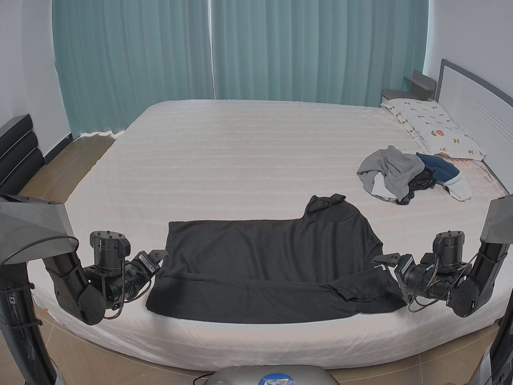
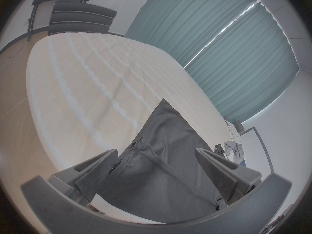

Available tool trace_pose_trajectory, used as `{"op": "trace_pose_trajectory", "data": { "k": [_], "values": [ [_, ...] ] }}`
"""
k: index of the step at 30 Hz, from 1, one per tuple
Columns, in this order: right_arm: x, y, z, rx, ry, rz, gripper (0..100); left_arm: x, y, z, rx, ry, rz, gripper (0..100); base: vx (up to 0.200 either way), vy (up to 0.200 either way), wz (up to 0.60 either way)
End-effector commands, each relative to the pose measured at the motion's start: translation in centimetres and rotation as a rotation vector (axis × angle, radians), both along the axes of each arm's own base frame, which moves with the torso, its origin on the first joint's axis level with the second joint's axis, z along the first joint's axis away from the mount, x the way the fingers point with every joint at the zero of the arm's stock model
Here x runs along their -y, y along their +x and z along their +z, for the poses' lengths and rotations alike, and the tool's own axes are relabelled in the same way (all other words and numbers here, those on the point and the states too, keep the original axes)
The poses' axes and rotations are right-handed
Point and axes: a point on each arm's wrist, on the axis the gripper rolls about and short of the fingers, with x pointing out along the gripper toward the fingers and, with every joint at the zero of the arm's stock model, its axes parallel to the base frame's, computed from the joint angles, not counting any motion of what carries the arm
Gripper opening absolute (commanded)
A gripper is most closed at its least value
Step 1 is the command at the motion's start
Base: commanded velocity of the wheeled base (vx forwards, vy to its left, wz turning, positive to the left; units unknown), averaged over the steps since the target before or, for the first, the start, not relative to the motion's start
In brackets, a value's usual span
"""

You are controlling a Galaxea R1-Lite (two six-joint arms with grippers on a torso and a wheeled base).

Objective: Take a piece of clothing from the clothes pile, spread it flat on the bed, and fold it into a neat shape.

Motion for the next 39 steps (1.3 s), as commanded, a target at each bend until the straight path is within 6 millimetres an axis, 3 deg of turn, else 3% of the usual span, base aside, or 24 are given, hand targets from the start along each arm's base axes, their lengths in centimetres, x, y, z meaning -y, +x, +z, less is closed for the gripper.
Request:
{"op": "trace_pose_trajectory", "data": {
  "k": [1, 9, 14, 39],
  "values": [
    [-0.7, -1.3, -0.6, -0.054, -0.011, 0.034, 100, 0.2, -0.7, -1.1, -0.058, -0.018, -0.019, 100, 0.000, 0.000, 0.00],
    [-1.9, -1.9, -1.3, -0.106, -0.057, 0.045, 100, 0.3, -1.1, -2.6, -0.118, -0.033, -0.059, 100, 0.000, 0.000, 0.00],
    [-4.0, -2.0, -3.0, -0.124, -0.156, 0.038, 100, 0.7, -1.3, -2.6, -0.122, -0.030, -0.071, 100, 0.000, 0.000, 0.00],
    [-4.2, -1.7, -5.0, -0.088, -0.229, -0.044, 100, 0.7, -1.2, -2.8, -0.126, -0.025, -0.069, 100, 0.000, 0.000, 0.00]
  ]
}}
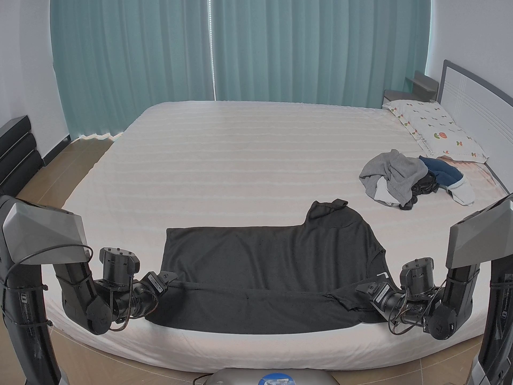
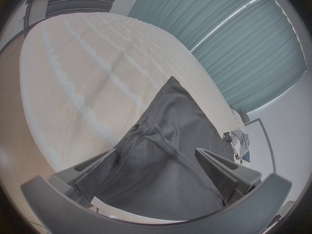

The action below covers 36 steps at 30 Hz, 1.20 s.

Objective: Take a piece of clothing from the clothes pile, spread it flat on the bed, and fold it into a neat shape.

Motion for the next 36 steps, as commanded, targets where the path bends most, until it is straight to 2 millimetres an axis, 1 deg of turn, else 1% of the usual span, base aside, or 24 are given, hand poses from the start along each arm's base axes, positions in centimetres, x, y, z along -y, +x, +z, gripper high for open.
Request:
{"op": "trace_pose_trajectory", "data": {
  "k": [1, 9, 10, 18, 24, 28, 31, 36],
  "values": [
    [-0.2, -0.2, -0.6, -0.020, -0.009, 0.006, 100, 0.0, 0.0, 0.0, -0.001, 0.000, 0.000, 100, 0.000, 0.000, 0.00],
    [-0.2, 0.0, -0.8, -0.023, -0.009, 0.004, 100, 0.0, 0.0, -0.1, -0.002, 0.002, 0.000, 100, 0.000, 0.000, 0.00],
    [-0.2, 0.0, -0.8, -0.023, -0.011, 0.005, 0, 0.0, 0.0, -0.1, -0.002, 0.002, 0.000, 100, 0.000, 0.000, 0.00],
    [-0.2, 0.0, -0.8, -0.013, -0.039, -0.026, 0, 0.0, 0.0, -0.1, -0.001, 0.002, 0.000, 100, 0.000, 0.000, 0.00],
    [-0.1, -0.1, -0.3, 0.008, -0.032, -0.034, 0, 0.0, 0.0, -0.1, -0.001, 0.002, 0.000, 100, 0.000, 0.000, 0.00],
    [-0.1, -0.4, 0.5, 0.026, -0.025, -0.033, 0, 0.0, 0.0, -0.1, -0.001, 0.002, 0.000, 100, 0.000, 0.000, 0.00],
    [-0.2, -0.6, 1.4, 0.053, -0.013, -0.027, 0, 0.0, 0.1, -0.1, 0.001, 0.002, 0.000, 100, 0.000, 0.000, 0.00],
    [-0.4, -1.5, 2.7, 0.075, -0.004, -0.004, 0, 0.0, 0.1, -0.1, 0.001, 0.002, 0.000, 100, 0.000, 0.000, 0.00]
  ]
}}
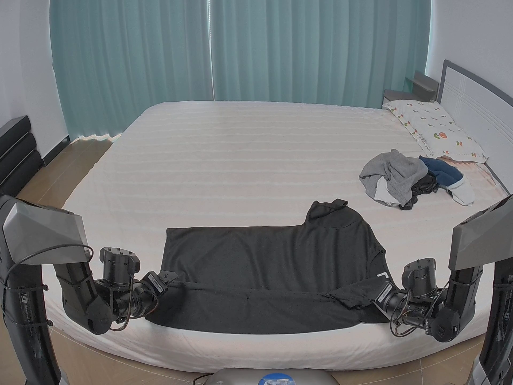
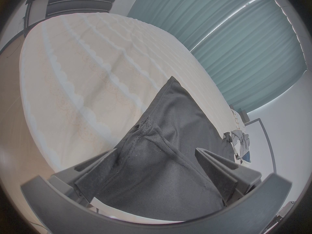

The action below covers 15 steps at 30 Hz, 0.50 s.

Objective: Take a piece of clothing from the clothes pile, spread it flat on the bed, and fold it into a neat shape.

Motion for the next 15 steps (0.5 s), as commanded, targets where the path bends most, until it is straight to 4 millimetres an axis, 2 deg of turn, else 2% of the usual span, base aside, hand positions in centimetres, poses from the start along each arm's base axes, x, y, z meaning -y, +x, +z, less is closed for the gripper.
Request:
{"op": "trace_pose_trajectory", "data": {
  "k": [1, 9, 15],
  "values": [
    [-0.2, -0.7, 1.5, 0.035, 0.014, 0.019, 0, 0.0, 0.0, 0.0, -0.001, 0.000, 0.000, 100, 0.000, 0.000, 0.00],
    [0.0, -1.7, 2.0, 0.029, 0.013, 0.031, 0, 0.0, 0.0, -0.1, -0.002, 0.000, 0.000, 100, 0.000, 0.000, 0.00],
    [-0.1, -2.6, 1.4, -0.011, -0.018, 0.065, 0, 0.0, 0.0, -0.2, -0.004, 0.001, -0.001, 100, 0.000, 0.000, 0.00]
  ]
}}
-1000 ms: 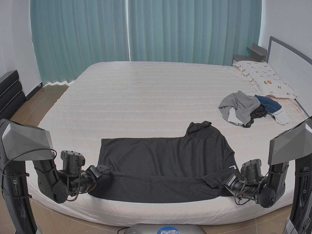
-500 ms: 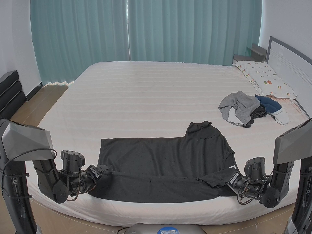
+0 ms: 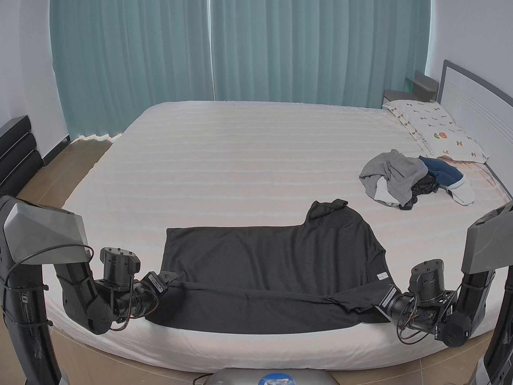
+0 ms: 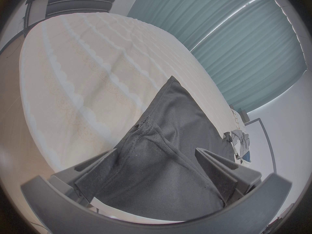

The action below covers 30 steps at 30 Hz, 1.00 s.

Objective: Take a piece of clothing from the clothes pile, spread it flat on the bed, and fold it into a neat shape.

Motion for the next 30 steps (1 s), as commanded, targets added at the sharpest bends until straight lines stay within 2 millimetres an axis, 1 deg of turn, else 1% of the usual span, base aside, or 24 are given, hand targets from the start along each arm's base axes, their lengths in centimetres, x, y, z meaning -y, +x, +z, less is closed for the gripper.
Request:
{"op": "trace_pose_trajectory", "data": {
  "k": [1, 8, 9, 10, 11, 12, 13, 18, 19, 22, 26, 30],
  "values": [
    [0.1, -0.6, -0.3, -0.021, -0.027, 0.022, 0, 0.0, 0.0, -0.1, -0.003, 0.000, 0.000, 100, 0.000, 0.000, 0.00],
    [0.2, -1.2, -1.1, -0.062, -0.079, 0.056, 0, 0.0, 0.0, -0.1, -0.003, 0.000, 0.000, 100, 0.000, 0.000, 0.00],
    [0.2, -1.3, -1.6, -0.072, -0.100, 0.074, 0, 0.0, 0.0, -0.1, -0.003, 0.000, 0.000, 100, 0.000, 0.000, 0.00],
    [0.2, -1.3, -2.0, -0.085, -0.110, 0.077, 100, 0.0, 0.0, -0.1, -0.003, 0.000, 0.000, 100, 0.000, 0.000, 0.00],
    [0.2, -1.3, -2.0, -0.085, -0.110, 0.077, 100, 0.0, 0.0, -0.1, -0.003, 0.000, 0.000, 100, 0.000, 0.000, 0.00],
    [0.2, -1.2, -2.5, -0.103, -0.119, 0.080, 100, 0.0, 0.0, -0.1, -0.003, 0.000, 0.000, 100, 0.000, 0.000, 0.00],
    [0.1, -1.2, -2.6, -0.104, -0.119, 0.080, 100, 0.0, 0.0, -0.1, -0.003, 0.000, 0.000, 100, 0.000, 0.000, 0.00],
    [0.2, -1.3, -2.5, -0.073, -0.112, 0.081, 100, 0.0, 0.0, -0.1, -0.003, 0.000, 0.000, 100, 0.000, 0.000, 0.00],
    [0.3, -1.3, -2.0, -0.039, -0.114, 0.078, 100, 0.0, 0.0, -0.1, -0.003, 0.000, 0.000, 100, 0.000, 0.000, 0.00],
    [0.6, -1.1, -1.3, 0.001, -0.120, 0.072, 100, 0.0, 0.0, -0.1, -0.003, 0.000, 0.000, 100, 0.000, 0.000, 0.00],
    [1.5, -0.9, 0.2, 0.062, -0.130, 0.049, 100, 0.0, 0.0, -0.1, -0.003, 0.000, 0.000, 100, 0.000, 0.000, 0.00],
    [2.5, -0.8, 0.3, 0.062, -0.176, 0.041, 100, 0.0, 0.0, -0.1, -0.001, 0.000, 0.000, 100, 0.000, 0.000, 0.00]
  ]
}}
